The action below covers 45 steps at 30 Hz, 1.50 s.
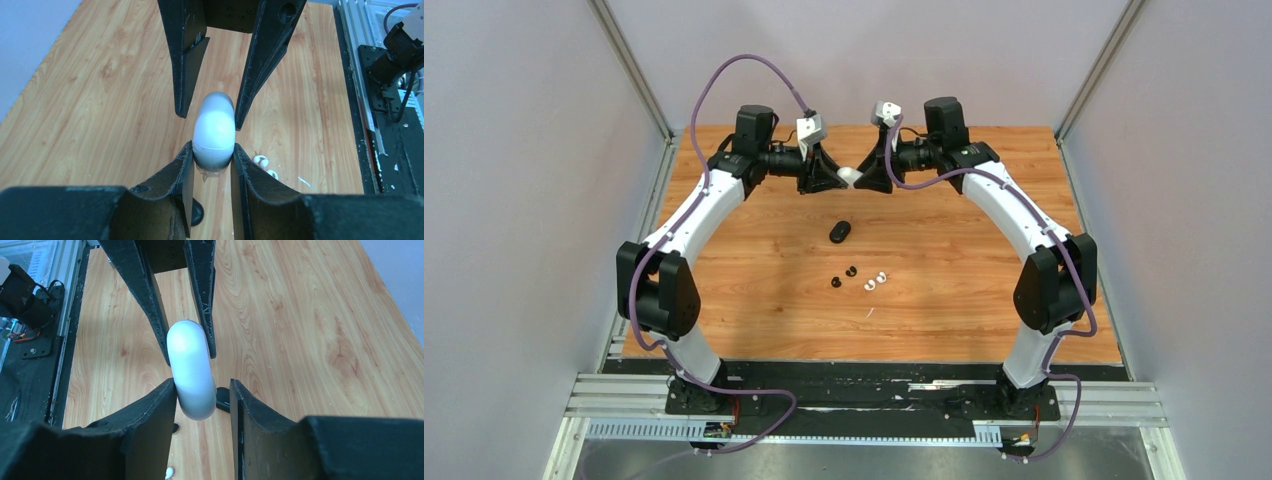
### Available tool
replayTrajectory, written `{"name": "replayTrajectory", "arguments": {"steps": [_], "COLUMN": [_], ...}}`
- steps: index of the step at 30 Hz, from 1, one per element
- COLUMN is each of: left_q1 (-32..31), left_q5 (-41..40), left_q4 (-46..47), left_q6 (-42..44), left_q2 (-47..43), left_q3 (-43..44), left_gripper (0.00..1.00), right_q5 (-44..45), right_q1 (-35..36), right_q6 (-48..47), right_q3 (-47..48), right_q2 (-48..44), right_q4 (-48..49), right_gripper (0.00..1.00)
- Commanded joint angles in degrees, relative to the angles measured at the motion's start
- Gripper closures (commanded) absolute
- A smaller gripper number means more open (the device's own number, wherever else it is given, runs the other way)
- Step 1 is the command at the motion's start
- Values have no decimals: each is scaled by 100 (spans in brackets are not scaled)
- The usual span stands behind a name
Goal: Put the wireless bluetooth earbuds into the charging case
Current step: Open the charging case.
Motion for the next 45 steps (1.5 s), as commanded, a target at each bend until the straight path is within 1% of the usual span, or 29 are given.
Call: {"name": "replayTrajectory", "arguments": {"steps": [1,22,45], "left_q1": [-22,-22,-30], "left_q5": [344,293,225], "left_q4": [-431,-553,-561], "left_q6": [391,310,280], "left_q2": [1,84,136], "left_q3": [233,291,329], "left_gripper": [100,100,100], "right_q5": [317,270,122], "right_q1": [-231,-281,-317], "right_q6": [193,405,523], "right_q3": [297,254,236], "right_q2": [-78,-217,-206], "right_q4": [543,657,720], "right_gripper": [58,61,60]}}
